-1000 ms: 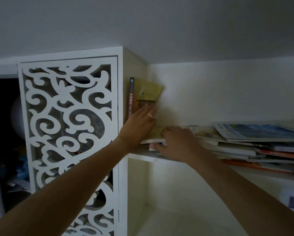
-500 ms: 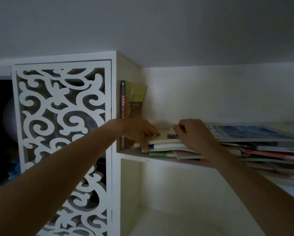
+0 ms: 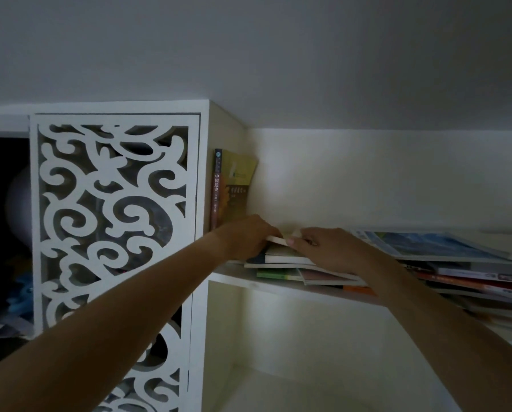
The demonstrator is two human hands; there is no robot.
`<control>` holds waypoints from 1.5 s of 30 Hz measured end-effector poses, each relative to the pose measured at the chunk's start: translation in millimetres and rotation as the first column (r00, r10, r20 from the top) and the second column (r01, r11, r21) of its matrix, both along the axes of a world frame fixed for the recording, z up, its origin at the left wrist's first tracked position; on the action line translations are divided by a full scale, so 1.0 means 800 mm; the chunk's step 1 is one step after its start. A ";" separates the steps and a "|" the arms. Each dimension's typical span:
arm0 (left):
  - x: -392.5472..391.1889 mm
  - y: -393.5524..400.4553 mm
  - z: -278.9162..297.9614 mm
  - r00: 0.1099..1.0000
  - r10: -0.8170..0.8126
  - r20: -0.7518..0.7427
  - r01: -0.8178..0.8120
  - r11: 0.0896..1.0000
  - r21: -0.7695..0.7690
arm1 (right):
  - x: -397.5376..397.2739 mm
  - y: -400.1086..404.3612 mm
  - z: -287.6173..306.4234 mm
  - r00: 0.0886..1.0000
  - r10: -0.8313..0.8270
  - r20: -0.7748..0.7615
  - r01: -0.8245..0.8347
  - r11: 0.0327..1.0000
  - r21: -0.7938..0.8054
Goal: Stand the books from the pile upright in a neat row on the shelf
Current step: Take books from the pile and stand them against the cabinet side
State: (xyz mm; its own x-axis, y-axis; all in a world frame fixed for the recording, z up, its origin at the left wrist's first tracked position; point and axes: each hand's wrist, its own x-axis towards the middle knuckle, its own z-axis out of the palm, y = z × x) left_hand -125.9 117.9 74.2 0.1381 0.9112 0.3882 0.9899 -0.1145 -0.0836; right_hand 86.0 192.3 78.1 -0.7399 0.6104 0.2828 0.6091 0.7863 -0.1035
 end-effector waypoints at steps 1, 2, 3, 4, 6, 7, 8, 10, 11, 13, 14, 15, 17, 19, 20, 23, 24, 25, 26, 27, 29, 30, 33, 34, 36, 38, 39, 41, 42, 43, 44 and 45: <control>0.003 -0.002 0.004 0.998 0.033 0.045 -0.030 0.997 -0.067 | 0.000 -0.001 0.000 0.999 -0.038 0.023 0.038 0.999 0.000; 0.006 -0.005 0.009 0.994 0.080 0.074 -0.066 0.982 -0.178 | -0.001 -0.003 0.000 0.997 -0.059 0.053 0.059 0.998 0.005; 0.012 -0.010 0.016 0.985 0.125 0.116 -0.085 0.948 -0.306 | -0.002 -0.003 -0.001 0.995 -0.072 0.067 0.071 0.997 0.022; 0.016 -0.015 0.021 0.968 0.150 0.201 -0.058 0.914 -0.402 | -0.005 -0.004 -0.002 0.996 -0.074 0.051 0.071 0.996 0.057; 0.025 -0.025 0.029 0.884 0.167 0.436 0.044 0.900 -0.433 | -0.016 -0.006 -0.003 0.995 -0.072 -0.072 0.081 0.989 0.127; 0.026 -0.028 0.029 0.815 0.167 0.555 0.078 0.917 -0.391 | -0.023 -0.009 -0.003 0.981 -0.087 -0.174 0.111 0.985 0.133; 0.030 -0.030 0.027 0.730 0.146 0.668 0.125 0.932 -0.340 | -0.033 -0.015 -0.002 0.957 -0.108 -0.269 0.147 0.981 0.129; 0.038 -0.027 0.017 0.497 0.035 0.867 0.232 0.958 -0.171 | -0.055 -0.024 0.000 0.920 -0.119 -0.373 0.179 0.975 0.131; 0.041 -0.024 0.013 0.327 -0.024 0.945 0.257 0.964 -0.064 | -0.066 -0.026 0.003 0.912 -0.090 -0.400 0.150 0.981 0.120; 0.039 -0.017 0.008 -0.006 -0.085 0.996 0.255 0.963 0.084 | -0.077 -0.031 0.012 0.864 0.029 -0.503 -0.019 1.000 0.025; 0.036 -0.014 0.007 -0.100 -0.086 0.991 0.256 0.960 0.109 | -0.076 -0.032 0.017 0.822 0.084 -0.563 -0.130 0.991 -0.043; 0.034 -0.012 0.008 -0.135 -0.087 0.987 0.239 0.964 0.118 | -0.073 -0.033 0.022 0.791 0.126 -0.599 -0.216 0.973 -0.081; 0.034 -0.011 0.013 -0.129 -0.141 0.981 0.097 0.983 0.155 | -0.065 -0.031 0.024 0.802 0.180 -0.569 -0.263 0.963 -0.067; 0.041 -0.011 0.028 -0.115 -0.232 0.966 -0.134 0.967 0.217 | -0.060 -0.027 0.016 0.862 0.169 -0.478 -0.179 0.984 0.025; 0.043 -0.010 0.036 -0.074 -0.286 0.955 -0.240 0.935 0.262 | -0.059 -0.025 0.011 0.884 0.149 -0.444 -0.130 0.989 0.073; 0.033 -0.010 0.056 0.277 -0.354 0.893 -0.501 0.740 0.449 | -0.059 -0.024 -0.008 0.918 0.047 -0.394 0.013 0.989 0.148; 0.028 -0.010 0.060 0.390 -0.337 0.857 -0.533 0.676 0.508 | -0.061 -0.027 -0.013 0.919 0.004 -0.394 0.060 0.987 0.148; 0.024 -0.011 0.065 0.478 -0.333 0.813 -0.537 0.621 0.570 | -0.064 -0.030 -0.018 0.918 -0.032 -0.395 0.098 0.984 0.149; 0.020 -0.011 0.069 0.542 -0.349 0.764 -0.526 0.568 0.633 | -0.071 -0.034 -0.023 0.916 -0.056 -0.397 0.128 0.979 0.157; 0.018 -0.011 0.073 0.587 -0.368 0.721 -0.513 0.520 0.683 | -0.079 -0.038 -0.028 0.917 -0.072 -0.391 0.148 0.975 0.168; 0.011 -0.010 0.077 0.642 -0.383 0.664 -0.470 0.487 0.736 | -0.099 -0.046 -0.033 0.924 -0.060 -0.377 0.129 0.979 0.159; 0.007 -0.010 0.076 0.666 -0.380 0.642 -0.430 0.507 0.747 | -0.111 -0.048 -0.035 0.929 -0.037 -0.367 0.088 0.989 0.123; -0.008 -0.009 0.055 0.821 -0.284 0.495 -0.274 0.564 0.779 | -0.143 -0.058 -0.037 0.957 0.057 -0.284 -0.037 0.997 0.073; -0.012 -0.008 0.044 0.897 -0.200 0.394 -0.232 0.547 0.804 | -0.152 -0.059 -0.039 0.962 0.099 -0.255 -0.078 0.993 0.092; -0.018 -0.013 0.025 0.991 0.078 0.110 -0.134 0.469 0.873 | -0.165 -0.063 -0.043 0.977 0.145 -0.155 -0.130 0.986 0.103; -0.026 -0.024 0.010 0.924 0.346 -0.164 -0.037 0.508 0.860 | -0.172 -0.064 -0.045 0.991 0.134 -0.026 -0.131 0.987 0.097; -0.030 -0.029 0.004 0.872 0.418 -0.255 -0.028 0.562 0.827 | -0.174 -0.064 -0.046 0.992 0.123 0.020 -0.125 0.986 0.109; -0.040 -0.033 -0.003 0.814 0.483 -0.321 -0.074 0.636 0.768 | -0.174 -0.064 -0.047 0.991 0.123 0.047 -0.128 0.981 0.144; -0.042 -0.036 -0.002 0.797 0.504 -0.332 -0.104 0.656 0.747 | -0.172 -0.064 -0.047 0.991 0.128 0.045 -0.133 0.979 0.151; -0.043 -0.038 0.001 0.781 0.513 -0.357 -0.116 0.680 0.724 | -0.168 -0.064 -0.046 0.990 0.134 0.050 -0.140 0.979 0.148; -0.043 -0.040 0.003 0.754 0.513 -0.411 -0.109 0.715 0.691 | -0.164 -0.063 -0.044 0.988 0.142 0.067 -0.151 0.978 0.144; -0.044 -0.040 0.004 0.708 0.513 -0.485 -0.105 0.756 0.647 | -0.159 -0.060 -0.042 0.984 0.153 0.090 -0.164 0.977 0.136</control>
